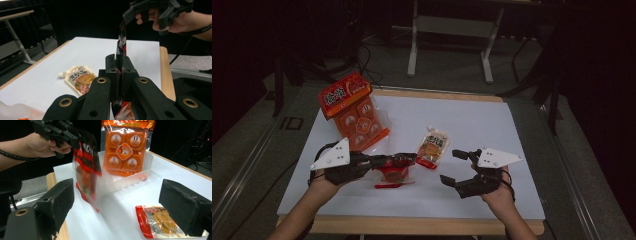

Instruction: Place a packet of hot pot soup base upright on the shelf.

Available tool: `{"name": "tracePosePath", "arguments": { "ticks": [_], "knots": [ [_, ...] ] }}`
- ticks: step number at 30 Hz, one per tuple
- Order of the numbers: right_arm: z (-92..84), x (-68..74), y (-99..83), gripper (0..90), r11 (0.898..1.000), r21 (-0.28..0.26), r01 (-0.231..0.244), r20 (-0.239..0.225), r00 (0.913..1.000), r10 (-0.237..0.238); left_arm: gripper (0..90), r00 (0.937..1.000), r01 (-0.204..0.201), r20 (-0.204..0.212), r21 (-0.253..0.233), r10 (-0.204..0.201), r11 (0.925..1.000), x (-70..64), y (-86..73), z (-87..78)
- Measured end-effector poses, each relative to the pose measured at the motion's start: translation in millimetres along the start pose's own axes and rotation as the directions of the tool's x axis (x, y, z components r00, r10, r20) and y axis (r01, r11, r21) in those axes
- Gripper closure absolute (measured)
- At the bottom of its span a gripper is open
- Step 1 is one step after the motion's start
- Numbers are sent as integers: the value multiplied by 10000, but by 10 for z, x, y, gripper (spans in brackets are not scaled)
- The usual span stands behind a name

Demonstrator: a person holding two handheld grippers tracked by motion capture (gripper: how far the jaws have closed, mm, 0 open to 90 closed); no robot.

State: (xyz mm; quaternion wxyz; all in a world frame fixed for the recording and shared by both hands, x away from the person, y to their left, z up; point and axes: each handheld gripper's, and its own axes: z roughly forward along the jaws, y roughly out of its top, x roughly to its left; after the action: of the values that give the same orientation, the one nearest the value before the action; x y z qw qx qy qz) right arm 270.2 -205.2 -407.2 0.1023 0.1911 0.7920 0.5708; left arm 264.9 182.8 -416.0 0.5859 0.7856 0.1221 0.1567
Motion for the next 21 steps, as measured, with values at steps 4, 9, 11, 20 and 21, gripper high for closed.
{"name": "tracePosePath", "arguments": {
  "ticks": [4, 9, 11, 20, 21],
  "knots": [
    [-15, -25, -29, 139, 10000, -54, -5, 40, 10000, 5, 878, 9998, -156, -126, -140, 154, 9998, 92, 52, -66],
    [-20, -55, -79, 140, 9999, -4, -142, -87, 9999, 142, 877, 9962, -698, -533, -269, 683, 9972, 215, 80, -171],
    [-22, -58, -84, 140, 9999, 11, -156, -124, 9998, 156, 877, 9955, -753, -599, -285, 735, 9968, 253, 82, -200],
    [-24, -79, -115, 142, 9994, 36, -350, -244, 9991, 350, 877, 9906, -820, -1140, -587, 750, 9949, 466, 24, -385],
    [-24, -84, -118, 143, 9992, 38, -401, -280, 9988, 402, 877, 9891, -845, -1254, -566, 769, 9948, 484, 16, -405]
  ]
}}
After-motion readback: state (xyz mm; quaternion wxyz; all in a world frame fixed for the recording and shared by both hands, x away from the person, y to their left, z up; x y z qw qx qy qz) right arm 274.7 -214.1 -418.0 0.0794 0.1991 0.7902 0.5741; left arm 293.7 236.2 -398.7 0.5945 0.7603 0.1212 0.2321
